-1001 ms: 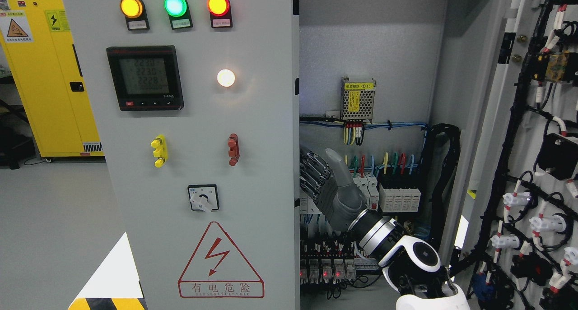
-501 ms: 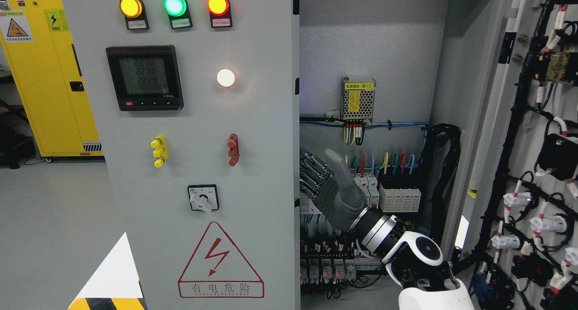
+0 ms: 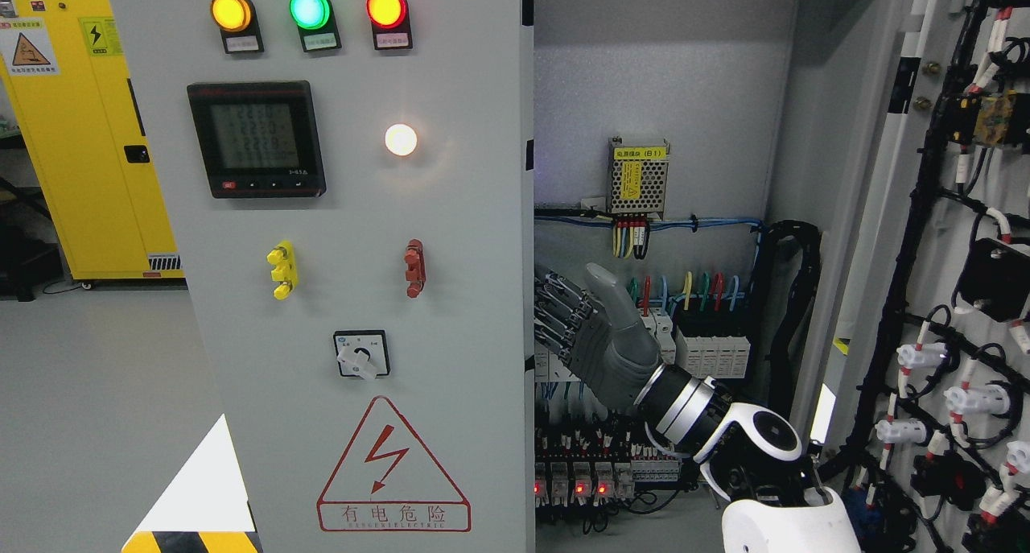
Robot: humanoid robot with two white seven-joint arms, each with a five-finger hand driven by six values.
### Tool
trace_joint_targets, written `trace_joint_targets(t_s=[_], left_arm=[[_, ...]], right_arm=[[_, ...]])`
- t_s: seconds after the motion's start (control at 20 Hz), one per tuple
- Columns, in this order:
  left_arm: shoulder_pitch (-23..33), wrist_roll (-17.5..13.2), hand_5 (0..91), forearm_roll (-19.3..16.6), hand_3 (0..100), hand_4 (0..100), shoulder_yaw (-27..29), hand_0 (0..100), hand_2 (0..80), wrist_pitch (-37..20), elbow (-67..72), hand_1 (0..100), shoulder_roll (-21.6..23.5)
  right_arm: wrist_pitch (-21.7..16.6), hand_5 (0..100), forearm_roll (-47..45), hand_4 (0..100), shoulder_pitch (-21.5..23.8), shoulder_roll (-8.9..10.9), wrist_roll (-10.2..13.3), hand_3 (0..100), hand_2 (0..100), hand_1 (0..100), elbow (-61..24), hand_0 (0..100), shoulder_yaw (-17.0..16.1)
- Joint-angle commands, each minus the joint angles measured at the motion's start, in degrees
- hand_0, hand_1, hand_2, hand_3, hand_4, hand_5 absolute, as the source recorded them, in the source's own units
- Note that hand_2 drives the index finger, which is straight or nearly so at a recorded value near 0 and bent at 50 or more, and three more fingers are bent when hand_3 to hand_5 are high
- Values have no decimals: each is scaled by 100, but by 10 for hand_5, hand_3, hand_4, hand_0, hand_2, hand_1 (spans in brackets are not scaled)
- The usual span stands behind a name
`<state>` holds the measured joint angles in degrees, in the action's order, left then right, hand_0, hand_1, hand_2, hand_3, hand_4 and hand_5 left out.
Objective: Open door with both hands
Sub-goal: 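Hook the right hand fingers behind the light-panel door's edge, then swing the light-panel door open with the right hand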
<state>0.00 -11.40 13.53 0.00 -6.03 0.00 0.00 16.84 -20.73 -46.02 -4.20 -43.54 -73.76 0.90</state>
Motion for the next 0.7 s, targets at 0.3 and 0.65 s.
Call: trace_joint_targets(t_s=[0.3, 0.65], left_arm=[[-18, -2, 0, 0, 0, 0, 176, 0, 0, -3, -35, 0, 44], [-26, 7, 0, 0, 0, 0, 176, 0, 0, -3, -35, 0, 27]], right_arm=[[319, 0, -423, 0, -117, 42, -23, 0, 0, 0, 63, 216, 15], [451, 0, -432, 0, -117, 34, -146, 0, 0, 0, 46, 216, 24]])
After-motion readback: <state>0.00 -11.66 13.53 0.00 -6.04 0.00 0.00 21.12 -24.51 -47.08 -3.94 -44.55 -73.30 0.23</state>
